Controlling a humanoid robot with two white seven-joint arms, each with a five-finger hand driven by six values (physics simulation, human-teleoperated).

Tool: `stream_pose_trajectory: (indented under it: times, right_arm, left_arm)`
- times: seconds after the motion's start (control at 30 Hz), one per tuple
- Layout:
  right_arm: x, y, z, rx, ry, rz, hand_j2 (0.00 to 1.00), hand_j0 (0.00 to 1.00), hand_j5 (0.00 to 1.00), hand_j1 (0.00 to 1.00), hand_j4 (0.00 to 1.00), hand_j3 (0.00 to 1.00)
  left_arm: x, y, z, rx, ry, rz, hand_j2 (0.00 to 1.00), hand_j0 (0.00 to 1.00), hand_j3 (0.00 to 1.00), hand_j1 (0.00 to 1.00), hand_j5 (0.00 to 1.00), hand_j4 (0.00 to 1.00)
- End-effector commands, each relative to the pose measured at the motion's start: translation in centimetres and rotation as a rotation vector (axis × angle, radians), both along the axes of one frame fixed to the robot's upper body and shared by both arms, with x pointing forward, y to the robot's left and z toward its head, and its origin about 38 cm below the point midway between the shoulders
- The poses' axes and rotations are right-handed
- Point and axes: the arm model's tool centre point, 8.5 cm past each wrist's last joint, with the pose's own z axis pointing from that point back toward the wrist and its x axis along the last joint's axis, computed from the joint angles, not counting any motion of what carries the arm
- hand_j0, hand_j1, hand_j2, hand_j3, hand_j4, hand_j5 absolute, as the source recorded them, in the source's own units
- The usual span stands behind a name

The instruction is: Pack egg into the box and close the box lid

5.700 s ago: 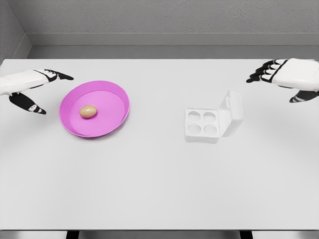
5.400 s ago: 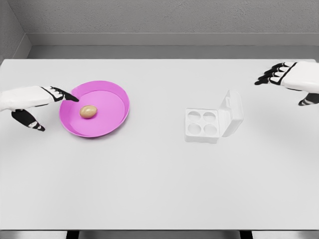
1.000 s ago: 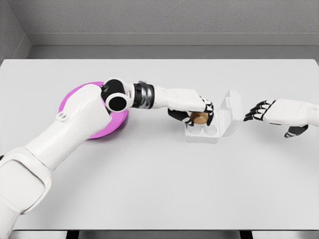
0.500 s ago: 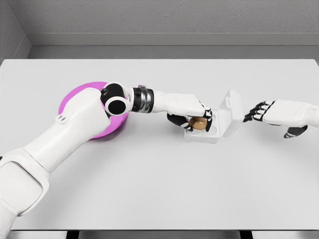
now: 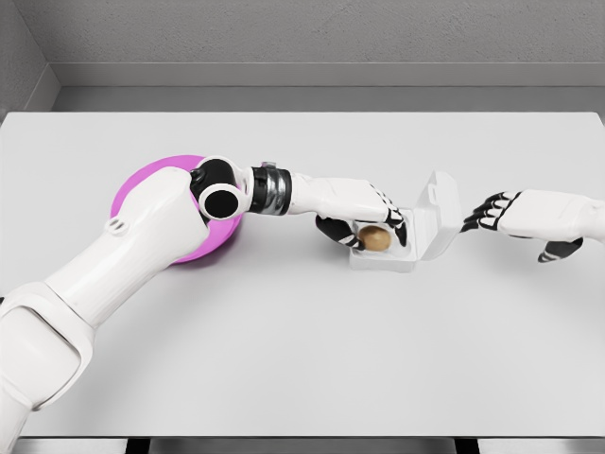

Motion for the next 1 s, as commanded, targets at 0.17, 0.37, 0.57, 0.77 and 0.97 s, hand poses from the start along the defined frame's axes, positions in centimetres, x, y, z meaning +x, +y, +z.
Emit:
stream_pose_trajectory:
  times: [0.17,0.37,0.57,0.77,0.97]
  right_arm:
    - [0.0,0.0,0.1,0.004,-0.001,-0.003,1.00,1.00,1.00,1.00,1.00,1.00]
    - [-0.2,0.5,0.3,0.007,-0.006,0.015,1.00,1.00,1.00,1.00,1.00,1.00]
    - [-0.2,0.7,0.5,0.008,-0.011,0.022,1.00,1.00,1.00,1.00,1.00,1.00]
    - [-0.2,0.9,0.6,0.009,-0.016,0.026,1.00,1.00,1.00,1.00,1.00,1.00]
    - [-0.5,2.2,1.2,0.015,-0.033,0.069,1.00,1.00,1.00,1.00,1.00,1.00]
  left_arm:
    - [0.0,0.0,0.2,-0.017,0.011,0.004,0.86,0.86,0.86,0.86,0.86,0.86]
    - [0.4,1.0,0.5,-0.037,0.030,0.021,0.97,0.97,0.97,0.97,0.97,0.97]
    - [0.0,5.9,3.4,-0.091,0.012,0.028,1.00,1.00,1.00,1.00,1.00,1.00]
    - [0.8,12.9,5.4,-0.054,-0.037,0.125,1.00,1.00,1.00,1.00,1.00,1.00]
    - [1.3,14.9,6.2,-0.057,-0.055,0.166,1.00,1.00,1.00,1.00,1.00,1.00]
